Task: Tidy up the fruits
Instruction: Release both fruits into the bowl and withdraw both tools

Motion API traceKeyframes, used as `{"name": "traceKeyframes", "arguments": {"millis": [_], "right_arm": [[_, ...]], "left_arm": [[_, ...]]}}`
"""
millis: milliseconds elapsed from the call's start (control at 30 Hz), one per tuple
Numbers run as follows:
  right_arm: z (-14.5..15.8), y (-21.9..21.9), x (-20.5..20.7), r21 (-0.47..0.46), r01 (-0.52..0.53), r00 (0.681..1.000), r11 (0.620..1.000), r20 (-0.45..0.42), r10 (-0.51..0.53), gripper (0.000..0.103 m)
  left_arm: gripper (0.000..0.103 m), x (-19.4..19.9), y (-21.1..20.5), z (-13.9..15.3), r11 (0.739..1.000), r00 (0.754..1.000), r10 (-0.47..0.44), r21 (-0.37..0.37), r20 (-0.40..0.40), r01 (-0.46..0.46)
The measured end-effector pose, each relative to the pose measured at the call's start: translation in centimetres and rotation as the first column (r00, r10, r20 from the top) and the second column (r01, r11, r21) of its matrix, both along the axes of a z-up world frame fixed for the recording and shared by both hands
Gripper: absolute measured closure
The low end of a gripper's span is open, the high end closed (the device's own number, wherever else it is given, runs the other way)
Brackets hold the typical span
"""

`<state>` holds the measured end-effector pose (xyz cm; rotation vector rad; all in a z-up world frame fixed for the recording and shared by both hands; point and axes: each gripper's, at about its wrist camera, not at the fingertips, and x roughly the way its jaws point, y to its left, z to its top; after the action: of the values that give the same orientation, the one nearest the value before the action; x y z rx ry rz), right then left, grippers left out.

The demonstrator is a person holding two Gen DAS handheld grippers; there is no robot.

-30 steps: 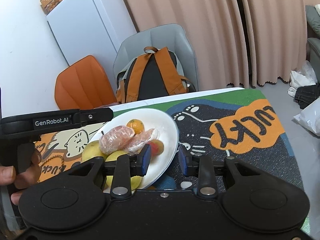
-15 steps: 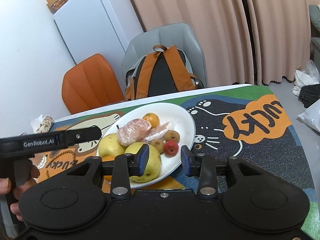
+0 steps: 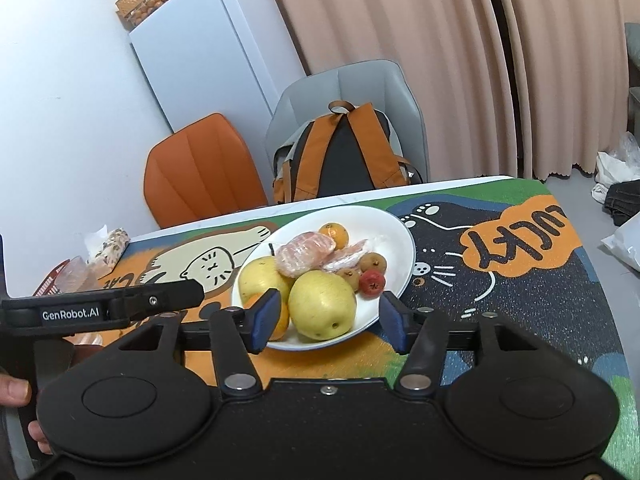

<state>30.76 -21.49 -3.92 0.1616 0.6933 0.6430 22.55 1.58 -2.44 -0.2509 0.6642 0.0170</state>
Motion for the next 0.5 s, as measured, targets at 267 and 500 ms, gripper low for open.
{"name": "traceKeyframes", "arguments": {"millis": [267, 500], "right_arm": [[0.5, -0.6, -2.1, 0.0, -0.005, 1.0, 1.0, 0.008, 0.005, 0.033], [0.8, -1.1, -3.9, 0.001, 0.006, 1.0, 1.0, 0.03, -0.006, 0.019]], "left_arm": [[0.016, -2.3, -0.3, 0.3, 1.0, 1.0, -0.007, 0.018, 0.004, 0.007], [0.011, -4.2, -0.7, 0.3, 0.999, 1.0, 0.009, 0.039, 0.013, -0.01]]}}
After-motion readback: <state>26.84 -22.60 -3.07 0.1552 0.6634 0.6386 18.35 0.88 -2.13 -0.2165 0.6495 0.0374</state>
